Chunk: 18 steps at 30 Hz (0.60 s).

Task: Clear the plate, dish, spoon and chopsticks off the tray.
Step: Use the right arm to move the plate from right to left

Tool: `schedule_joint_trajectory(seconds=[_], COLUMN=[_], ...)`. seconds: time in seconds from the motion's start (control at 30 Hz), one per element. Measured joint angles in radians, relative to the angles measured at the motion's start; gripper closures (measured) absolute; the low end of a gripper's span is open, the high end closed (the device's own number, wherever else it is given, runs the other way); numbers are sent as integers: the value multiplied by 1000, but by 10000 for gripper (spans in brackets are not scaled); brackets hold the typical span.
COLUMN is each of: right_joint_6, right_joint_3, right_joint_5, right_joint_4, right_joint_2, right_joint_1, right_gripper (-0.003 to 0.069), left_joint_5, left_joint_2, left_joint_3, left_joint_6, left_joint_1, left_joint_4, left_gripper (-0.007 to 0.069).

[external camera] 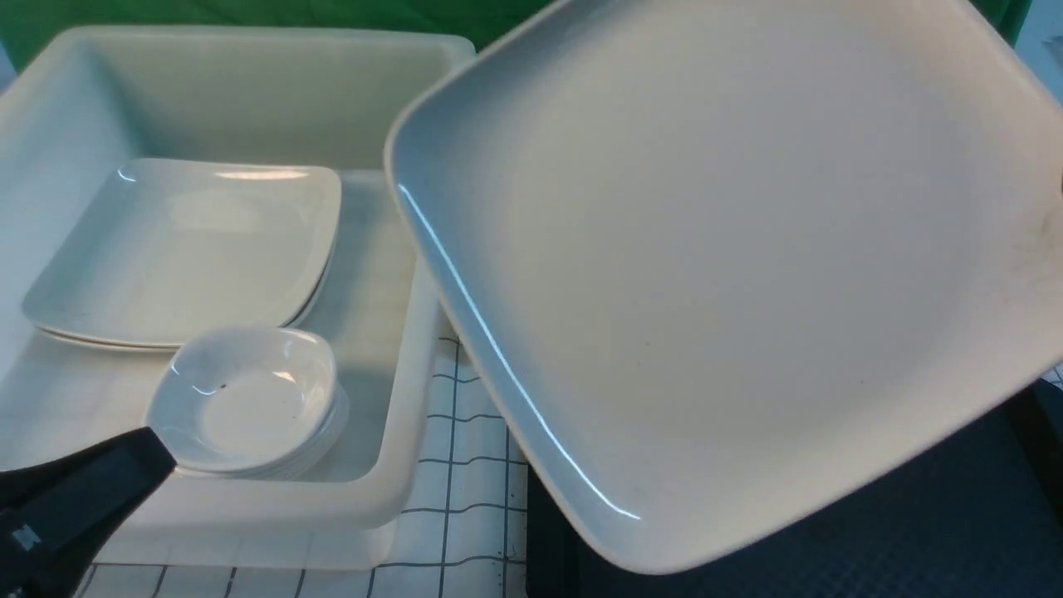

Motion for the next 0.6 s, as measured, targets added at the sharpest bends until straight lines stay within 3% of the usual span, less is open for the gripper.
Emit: schedule_joint_trajectory(seconds=[0.17, 0.33, 0.37, 0.6], right_joint_6=[-20, -21, -21, -21], right_joint_3=[-5, -5, -5, -5], right_joint_5=[2, 2, 2, 2], right_joint_4=[47, 47, 47, 68], right_joint_2=[-3, -3, -3, -3], right_joint_1=[0, 0, 0, 0], right_gripper=[583, 583, 583, 583], left_joint_5=[6, 44, 82, 220], left_joint_2=[2, 42, 77, 256], left_joint_3=[0, 0, 0, 0], left_joint_6=[45, 208, 294, 544], left_joint_1=[0, 0, 0, 0], left_joint_4=[-153, -346, -431, -674], left_gripper=[211, 53, 10, -38])
